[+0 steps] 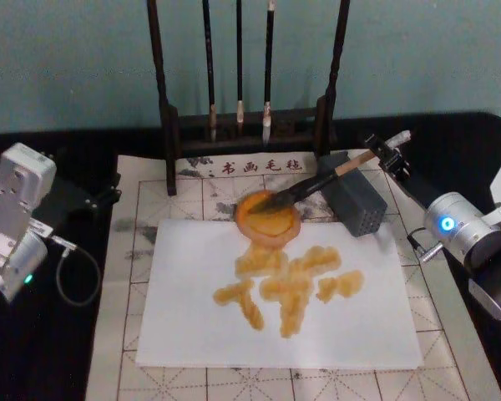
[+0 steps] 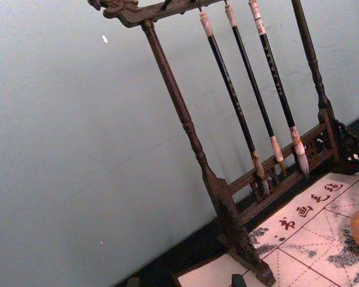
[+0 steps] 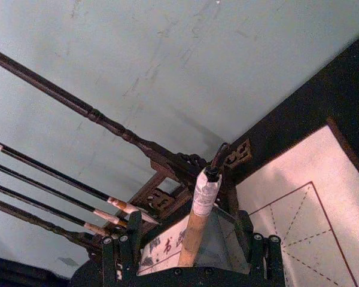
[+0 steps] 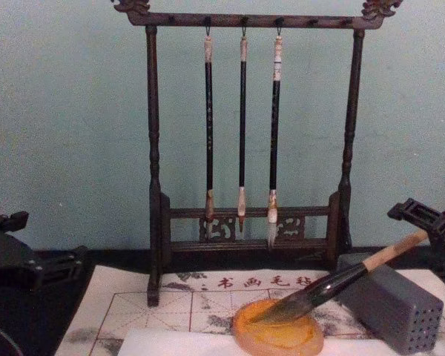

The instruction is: Pick up the brush from the inkstone, write on the paper, then place the brush back to its original position.

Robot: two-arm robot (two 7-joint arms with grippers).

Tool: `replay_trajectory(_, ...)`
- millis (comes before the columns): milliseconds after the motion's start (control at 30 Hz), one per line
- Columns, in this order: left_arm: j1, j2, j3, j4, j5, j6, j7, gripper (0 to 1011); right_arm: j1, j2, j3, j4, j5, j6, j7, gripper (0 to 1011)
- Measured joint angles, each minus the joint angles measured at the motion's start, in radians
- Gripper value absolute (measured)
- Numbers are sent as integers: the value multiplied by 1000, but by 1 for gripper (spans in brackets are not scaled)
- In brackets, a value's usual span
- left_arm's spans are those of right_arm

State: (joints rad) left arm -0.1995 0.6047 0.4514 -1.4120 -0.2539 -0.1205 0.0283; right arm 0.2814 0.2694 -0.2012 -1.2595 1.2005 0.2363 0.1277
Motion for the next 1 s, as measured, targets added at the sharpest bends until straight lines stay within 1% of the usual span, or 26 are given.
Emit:
replay_trajectory(700, 0, 0, 0, 0, 0, 0, 0, 1001, 17, 6, -36, 12, 53, -31, -33, 1000)
replay_trajectory(900, 0, 0, 0, 0, 0, 0, 0, 1001, 27, 12, -53, 21, 59, -40, -35, 1000)
replay_trajectory(1000, 0, 0, 0, 0, 0, 0, 0, 1001, 27, 13, -54, 22, 59, -41, -35, 1000)
